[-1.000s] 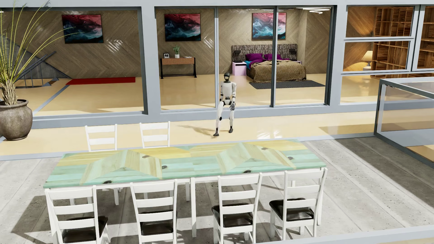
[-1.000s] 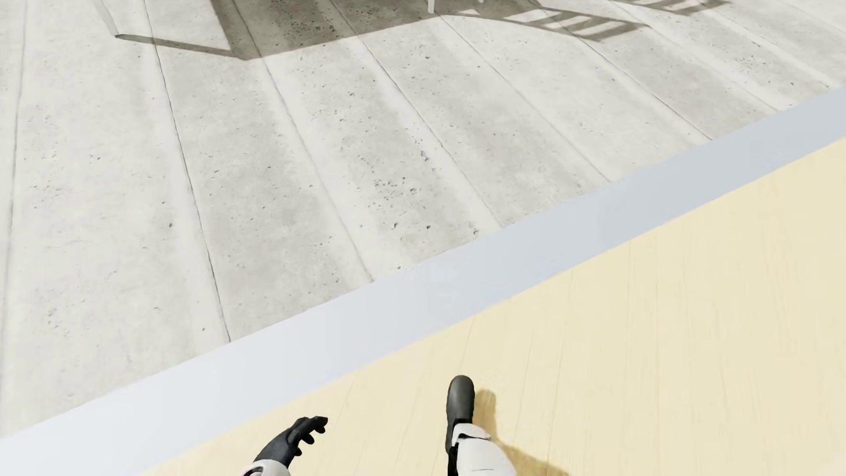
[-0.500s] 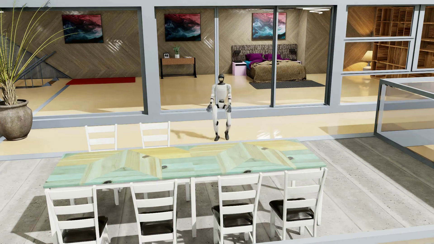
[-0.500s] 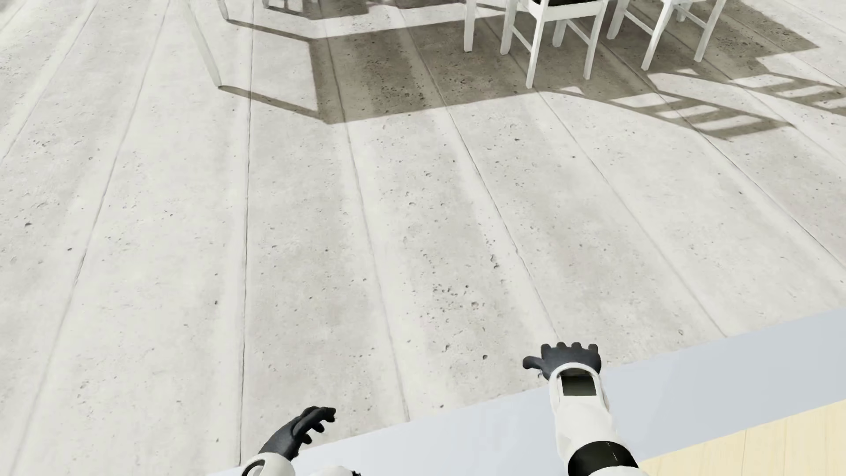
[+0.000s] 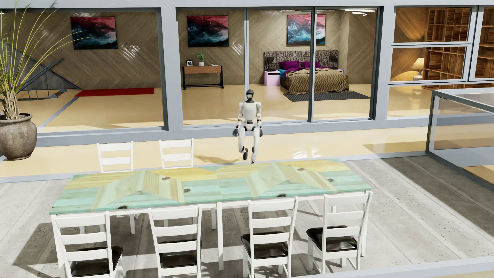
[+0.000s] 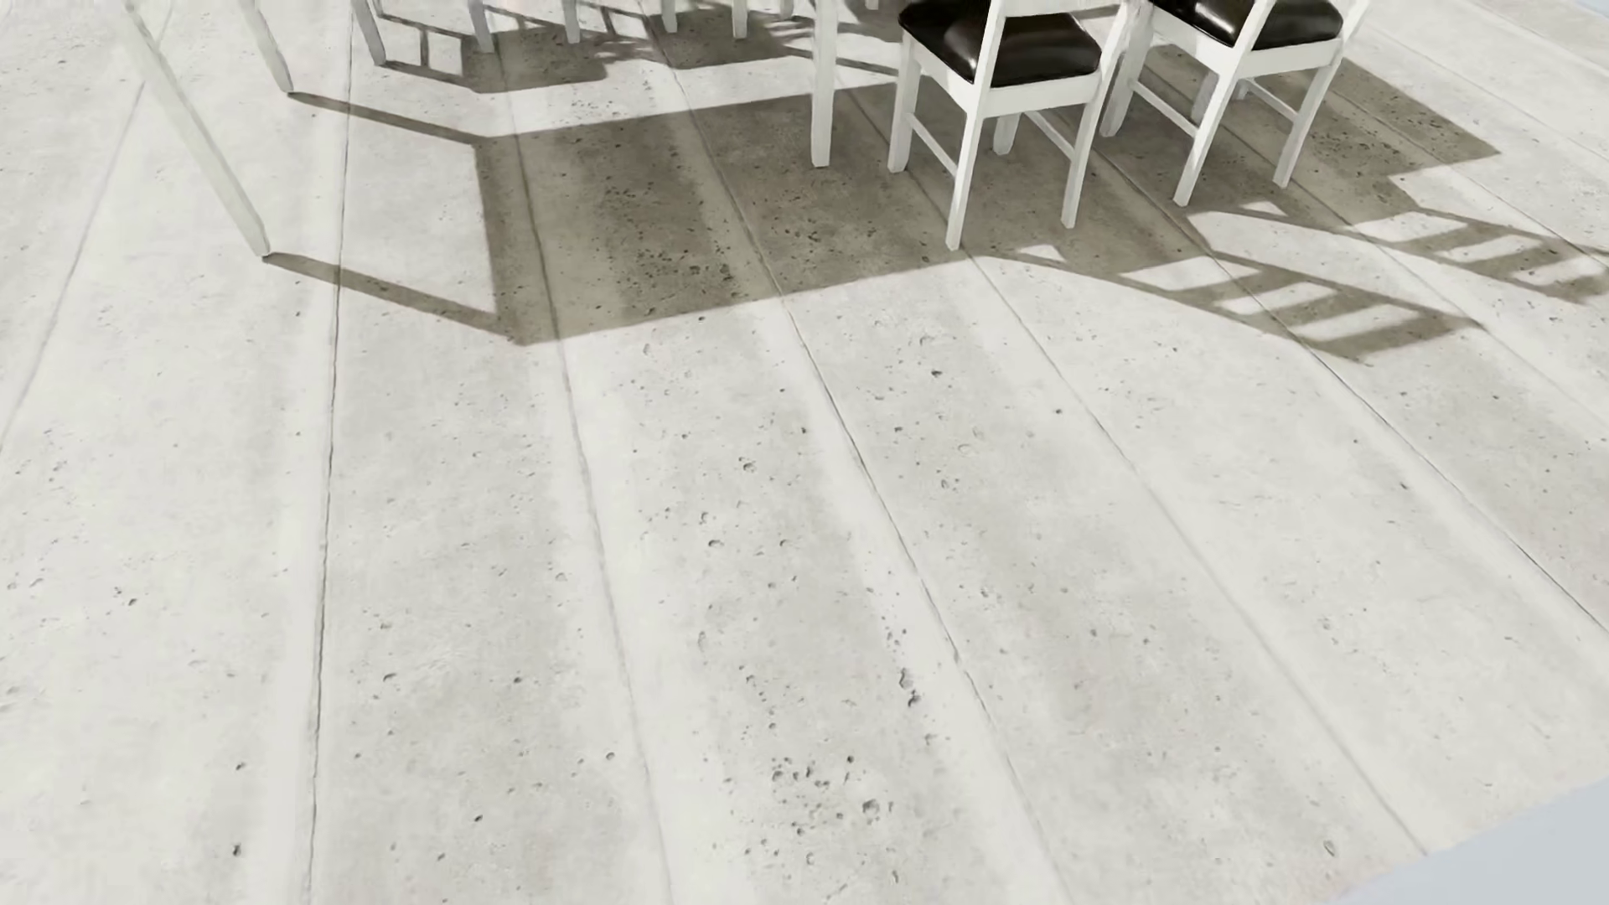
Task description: Move towards the table
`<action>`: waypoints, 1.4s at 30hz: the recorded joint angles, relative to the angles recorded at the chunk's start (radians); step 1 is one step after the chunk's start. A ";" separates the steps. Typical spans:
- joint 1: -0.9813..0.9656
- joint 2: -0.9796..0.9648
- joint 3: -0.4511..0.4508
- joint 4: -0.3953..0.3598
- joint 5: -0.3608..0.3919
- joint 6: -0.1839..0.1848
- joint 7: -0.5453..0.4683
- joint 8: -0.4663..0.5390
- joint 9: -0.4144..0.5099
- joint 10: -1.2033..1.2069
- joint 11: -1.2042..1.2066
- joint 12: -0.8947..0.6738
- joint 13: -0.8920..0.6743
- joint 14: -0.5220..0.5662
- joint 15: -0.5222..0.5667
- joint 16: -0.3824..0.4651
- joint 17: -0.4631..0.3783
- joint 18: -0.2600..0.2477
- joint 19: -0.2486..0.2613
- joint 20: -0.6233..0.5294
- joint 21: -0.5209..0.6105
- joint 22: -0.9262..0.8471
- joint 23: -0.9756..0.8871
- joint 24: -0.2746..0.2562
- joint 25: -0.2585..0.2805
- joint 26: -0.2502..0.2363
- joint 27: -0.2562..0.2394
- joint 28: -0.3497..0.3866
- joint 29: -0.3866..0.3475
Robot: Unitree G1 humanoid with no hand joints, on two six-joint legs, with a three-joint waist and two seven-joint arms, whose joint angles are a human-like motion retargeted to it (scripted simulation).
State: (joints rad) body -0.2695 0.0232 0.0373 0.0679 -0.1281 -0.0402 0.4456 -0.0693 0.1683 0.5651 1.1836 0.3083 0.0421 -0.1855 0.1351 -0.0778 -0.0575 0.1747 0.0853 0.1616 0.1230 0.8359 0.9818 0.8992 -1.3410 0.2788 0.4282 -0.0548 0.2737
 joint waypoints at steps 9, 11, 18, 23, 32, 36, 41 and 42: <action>0.394 -0.473 -0.126 -0.204 -0.110 -0.044 -0.267 -0.164 -0.020 -0.236 -0.692 -0.297 0.472 -0.165 -0.070 0.079 0.117 -0.068 -0.104 -0.127 -0.210 -0.037 -0.143 0.088 -0.024 -0.115 -0.205 0.014 0.024; 0.478 -0.492 -0.134 -0.214 0.021 -0.036 -0.290 -0.032 -0.025 -0.285 -1.032 -0.324 0.418 -0.185 -0.075 0.086 0.060 -0.078 0.030 -0.134 -0.143 -0.092 -0.147 0.035 -0.179 -0.148 -0.244 0.051 0.049; 0.507 -0.485 -0.136 -0.081 0.155 0.045 -0.275 -0.066 -0.024 0.194 -0.675 -0.231 0.201 0.131 -0.057 0.124 0.137 -0.168 -0.204 -0.185 -0.451 -0.095 -0.379 -0.014 0.139 -0.065 -0.148 0.020 -0.259; 0.085 -0.220 -0.080 0.157 0.208 0.108 -0.288 -0.115 -0.027 0.737 -0.731 -0.136 -0.036 0.171 -0.226 0.131 0.083 -0.126 -0.194 -0.166 -0.332 -0.115 -0.193 0.017 0.156 -0.043 -0.045 -0.043 -0.199; -0.148 0.155 -0.009 0.104 0.297 0.103 -0.213 -0.011 -0.051 -0.420 -0.893 -0.015 -0.216 0.152 -0.436 0.069 0.051 -0.277 -0.170 0.044 0.021 -0.099 -0.335 -0.105 0.018 0.021 -0.283 0.044 -0.195; -0.135 0.266 -0.004 0.100 0.249 0.081 -0.191 -0.009 -0.034 -0.152 -0.744 0.010 -0.107 0.276 -0.390 0.045 0.067 -0.080 -0.145 -0.015 -0.014 -0.065 -0.280 0.037 0.053 -0.014 -0.219 -0.067 -0.189; 0.004 -0.056 0.000 0.042 0.042 -0.003 -0.100 -0.025 -0.003 -0.024 0.014 0.006 0.012 0.071 -0.040 -0.053 0.003 -0.087 -0.010 0.122 0.000 -0.090 -0.032 -0.075 -0.128 -0.038 -0.103 0.053 -0.047; 0.038 -0.144 -0.011 0.024 0.019 -0.020 -0.102 -0.027 0.003 -0.035 0.103 -0.021 0.058 0.051 -0.073 -0.031 -0.009 -0.093 -0.022 0.097 -0.007 -0.082 -0.050 -0.047 -0.153 -0.040 -0.122 0.045 -0.065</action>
State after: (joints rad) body -0.2317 -0.1205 0.0260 0.0922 -0.1088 -0.0602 0.3435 -0.0964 0.1708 0.5298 1.2864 0.2869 0.0999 -0.1347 0.0623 -0.1083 -0.0667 0.0814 0.0630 0.2586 0.1163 0.7535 0.9314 0.8523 -1.4937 0.2385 0.3059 -0.0098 0.2086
